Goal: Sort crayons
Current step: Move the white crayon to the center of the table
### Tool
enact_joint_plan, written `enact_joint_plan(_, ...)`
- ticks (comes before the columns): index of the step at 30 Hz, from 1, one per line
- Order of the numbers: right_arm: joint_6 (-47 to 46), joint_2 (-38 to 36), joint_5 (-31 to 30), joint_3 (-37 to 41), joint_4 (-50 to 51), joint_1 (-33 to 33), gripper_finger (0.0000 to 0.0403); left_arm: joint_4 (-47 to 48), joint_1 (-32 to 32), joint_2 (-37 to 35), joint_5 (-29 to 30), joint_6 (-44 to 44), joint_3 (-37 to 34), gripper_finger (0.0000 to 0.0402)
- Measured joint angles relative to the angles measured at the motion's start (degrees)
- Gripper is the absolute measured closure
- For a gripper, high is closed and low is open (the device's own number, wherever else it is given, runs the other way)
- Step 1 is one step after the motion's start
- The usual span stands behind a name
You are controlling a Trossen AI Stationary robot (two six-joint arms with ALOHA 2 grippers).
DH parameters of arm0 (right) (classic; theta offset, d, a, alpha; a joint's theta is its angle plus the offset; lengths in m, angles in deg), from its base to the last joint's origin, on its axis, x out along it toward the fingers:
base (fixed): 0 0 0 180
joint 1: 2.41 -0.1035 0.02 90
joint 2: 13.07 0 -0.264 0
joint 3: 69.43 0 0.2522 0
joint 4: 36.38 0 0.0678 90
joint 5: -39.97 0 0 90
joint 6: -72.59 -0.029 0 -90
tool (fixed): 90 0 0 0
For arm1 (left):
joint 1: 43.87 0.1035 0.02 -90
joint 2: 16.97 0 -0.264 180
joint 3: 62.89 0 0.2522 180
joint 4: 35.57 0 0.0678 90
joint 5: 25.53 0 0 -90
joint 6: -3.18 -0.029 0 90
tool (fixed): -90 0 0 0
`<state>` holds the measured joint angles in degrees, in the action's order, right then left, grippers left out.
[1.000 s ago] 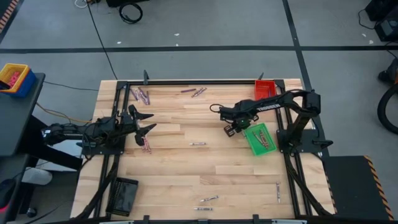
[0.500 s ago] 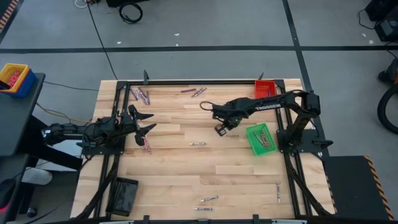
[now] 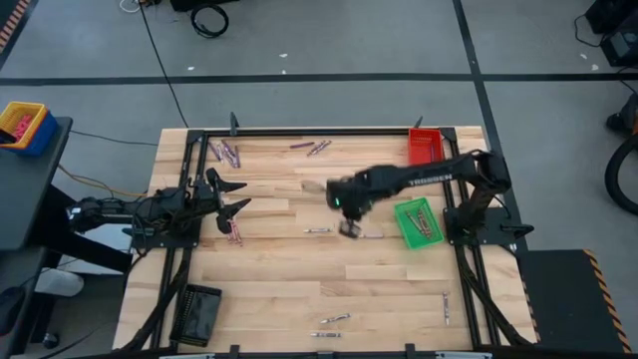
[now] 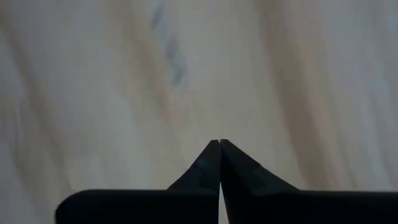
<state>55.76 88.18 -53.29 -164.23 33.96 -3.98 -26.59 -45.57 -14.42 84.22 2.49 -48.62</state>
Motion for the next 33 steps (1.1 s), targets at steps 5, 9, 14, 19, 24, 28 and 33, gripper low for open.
enact_joint_plan(5, -1.69, -0.02, -3.49, 4.63, 3.2, -8.9, 0.036, 0.25, 0.02, 0.04, -0.02, -0.01, 0.0, 0.0162)
enact_joint_plan(9, -5.52, -0.09, -2.13, 9.2, 0.16, -13.2, 0.0328, 0.25, 0.02, 0.04, -0.02, -0.01, 0.0, 0.0162)
enact_joint_plan(14, -8.06, -0.11, -1.29, 13.24, -1.94, -15.35, 0.0292, 0.27, 0.01, 0.05, -0.02, 0.01, 0.0, 0.0162)
enact_joint_plan(19, -10.46, -0.11, 1.14, 16.14, -4.03, -16.14, 0.0285, 0.28, 0.02, 0.04, -0.02, 0.01, 0.0, 0.0162)
enact_joint_plan(24, -10.64, -0.11, 1.41, 19.66, -7.64, -18.99, 0.0286, 0.29, 0.02, 0.04, -0.02, 0.01, 0.0, 0.0162)
enact_joint_plan(28, -12.16, -0.11, 0.18, 21.99, -10.98, -20.52, 0.0286, 0.29, 0.02, 0.04, -0.02, 0.01, 0.0, 0.0162)
enact_joint_plan(33, -11.62, -0.15, -0.14, 24.66, -17.85, -21.66, 0.0286, 0.31, 0.02, 0.05, -0.04, 0.01, 0.0, 0.0162)
